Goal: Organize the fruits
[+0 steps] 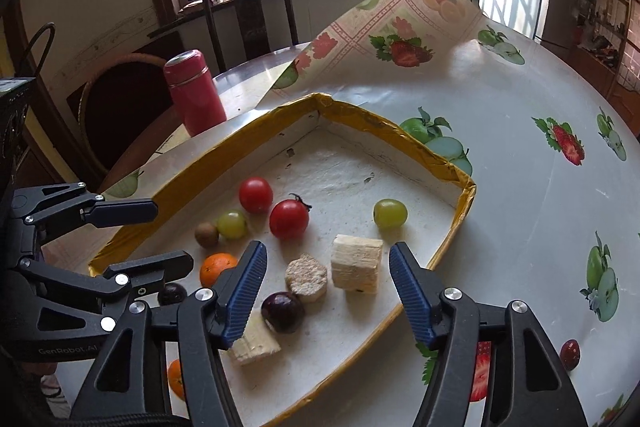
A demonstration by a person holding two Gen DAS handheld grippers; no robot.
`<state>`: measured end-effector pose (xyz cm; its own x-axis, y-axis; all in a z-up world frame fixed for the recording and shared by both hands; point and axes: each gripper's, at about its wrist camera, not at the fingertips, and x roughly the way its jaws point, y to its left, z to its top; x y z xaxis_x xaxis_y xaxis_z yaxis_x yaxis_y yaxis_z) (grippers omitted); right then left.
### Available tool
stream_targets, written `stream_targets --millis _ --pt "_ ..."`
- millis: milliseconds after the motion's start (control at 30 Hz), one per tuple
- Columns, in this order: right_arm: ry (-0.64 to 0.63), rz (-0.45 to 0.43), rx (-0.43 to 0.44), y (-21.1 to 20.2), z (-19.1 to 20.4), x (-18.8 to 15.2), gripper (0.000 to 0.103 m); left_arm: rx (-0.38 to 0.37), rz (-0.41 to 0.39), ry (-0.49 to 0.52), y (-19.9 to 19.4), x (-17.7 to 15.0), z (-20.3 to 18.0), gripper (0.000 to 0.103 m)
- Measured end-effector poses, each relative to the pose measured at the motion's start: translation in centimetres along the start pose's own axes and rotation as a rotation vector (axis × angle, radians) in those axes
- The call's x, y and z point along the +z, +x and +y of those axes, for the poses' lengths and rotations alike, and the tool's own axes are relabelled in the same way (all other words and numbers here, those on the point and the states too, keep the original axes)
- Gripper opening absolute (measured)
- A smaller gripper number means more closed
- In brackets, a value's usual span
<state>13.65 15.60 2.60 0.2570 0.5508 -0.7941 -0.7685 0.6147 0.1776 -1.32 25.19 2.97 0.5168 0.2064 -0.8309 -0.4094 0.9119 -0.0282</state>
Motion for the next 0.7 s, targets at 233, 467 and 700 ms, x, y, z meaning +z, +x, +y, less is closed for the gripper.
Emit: stream_targets --millis 233,467,700 --pt "-0.1 -0.001 0.094 -3.4 2.3 -3.6 0.081 0.025 -0.06 0.066 -4.3 -3.6 -0.8 0.079" --pt "-0.084 0.012 0.15 -6.2 2.1 -6.7 0.087 0.022 -0.029 0.089 -5.5 -7.5 -1.8 0.079" --pt "-0.126 0.029 0.159 -8.1 2.4 -10.5 0.088 0.004 -0.014 0.097 -6.4 -10.7 -3.1 0.079"
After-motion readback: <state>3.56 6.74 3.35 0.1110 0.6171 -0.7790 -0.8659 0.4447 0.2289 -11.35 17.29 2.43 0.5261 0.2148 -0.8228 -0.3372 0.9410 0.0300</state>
